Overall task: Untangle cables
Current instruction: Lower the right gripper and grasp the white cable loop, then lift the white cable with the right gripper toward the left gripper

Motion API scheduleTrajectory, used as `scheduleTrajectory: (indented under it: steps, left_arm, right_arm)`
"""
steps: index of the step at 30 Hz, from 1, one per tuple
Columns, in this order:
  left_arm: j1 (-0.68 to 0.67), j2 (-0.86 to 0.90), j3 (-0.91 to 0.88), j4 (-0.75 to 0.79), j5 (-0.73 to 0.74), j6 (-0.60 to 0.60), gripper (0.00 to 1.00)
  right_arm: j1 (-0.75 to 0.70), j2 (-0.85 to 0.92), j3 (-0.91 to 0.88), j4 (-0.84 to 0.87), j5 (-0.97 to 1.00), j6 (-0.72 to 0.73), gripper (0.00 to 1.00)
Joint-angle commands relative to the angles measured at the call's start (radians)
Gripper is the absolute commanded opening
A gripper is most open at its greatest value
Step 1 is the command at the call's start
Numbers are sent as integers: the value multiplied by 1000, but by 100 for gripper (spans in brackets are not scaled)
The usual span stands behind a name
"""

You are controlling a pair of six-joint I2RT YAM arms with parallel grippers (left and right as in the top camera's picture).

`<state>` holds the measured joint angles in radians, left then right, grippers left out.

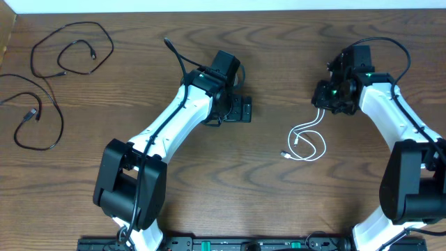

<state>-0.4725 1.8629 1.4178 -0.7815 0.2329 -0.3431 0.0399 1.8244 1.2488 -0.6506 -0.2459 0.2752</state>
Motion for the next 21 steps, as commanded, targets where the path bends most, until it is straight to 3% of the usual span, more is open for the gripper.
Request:
scheduleTrajectory:
  steps: [1,5,11,21]
  left_arm:
    - [2,11,-8,-3,-14,-6,99]
    - [2,11,-8,-3,-14,-6,99]
    - [2,11,-8,-3,-14,-6,99]
    - [2,11,-8,-3,-14,-6,99]
  right_arm:
    - [4,8,-5,13,8,-7,20]
    - [-4,5,6,5,7,-7,1]
    - [-8,-20,89,-74,-141,-8,1]
    - [-8,-140,214,-2,-803,-7,1]
